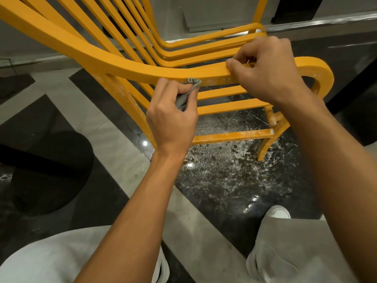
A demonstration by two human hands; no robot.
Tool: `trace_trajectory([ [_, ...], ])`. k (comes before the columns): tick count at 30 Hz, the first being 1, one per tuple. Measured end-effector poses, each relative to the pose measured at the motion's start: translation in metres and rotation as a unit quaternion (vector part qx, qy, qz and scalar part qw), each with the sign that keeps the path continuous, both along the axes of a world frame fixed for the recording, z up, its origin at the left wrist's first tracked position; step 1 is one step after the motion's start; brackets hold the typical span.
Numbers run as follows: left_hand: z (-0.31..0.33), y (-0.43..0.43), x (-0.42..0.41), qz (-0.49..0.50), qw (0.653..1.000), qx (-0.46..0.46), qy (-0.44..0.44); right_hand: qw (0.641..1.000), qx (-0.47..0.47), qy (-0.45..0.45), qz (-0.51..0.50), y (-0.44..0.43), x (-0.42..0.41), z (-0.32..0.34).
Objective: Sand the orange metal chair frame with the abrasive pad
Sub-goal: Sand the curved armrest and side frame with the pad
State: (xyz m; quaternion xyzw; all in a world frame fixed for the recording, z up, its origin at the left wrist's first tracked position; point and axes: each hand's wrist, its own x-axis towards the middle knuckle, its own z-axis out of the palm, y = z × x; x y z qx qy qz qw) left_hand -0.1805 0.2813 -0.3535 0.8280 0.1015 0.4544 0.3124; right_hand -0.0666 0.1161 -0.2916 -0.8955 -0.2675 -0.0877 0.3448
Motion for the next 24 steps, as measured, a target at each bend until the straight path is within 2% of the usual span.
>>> trace_trajectory([
  [12, 0.000, -0.009, 0.004, 0.000, 1.000, -0.002, 0.002, 1.000, -0.007, 0.012, 0.002, -0.007, 0.002, 0.006],
  [18, 0.003, -0.020, 0.011, -0.042, 0.999, 0.013, 0.013, 1.000, -0.008, -0.001, -0.030, -0.018, 0.005, 0.006],
  [24, -0.002, -0.016, 0.007, -0.009, 1.000, -0.004, 0.001, 0.999, -0.009, 0.013, -0.048, -0.034, 0.010, 0.006],
])
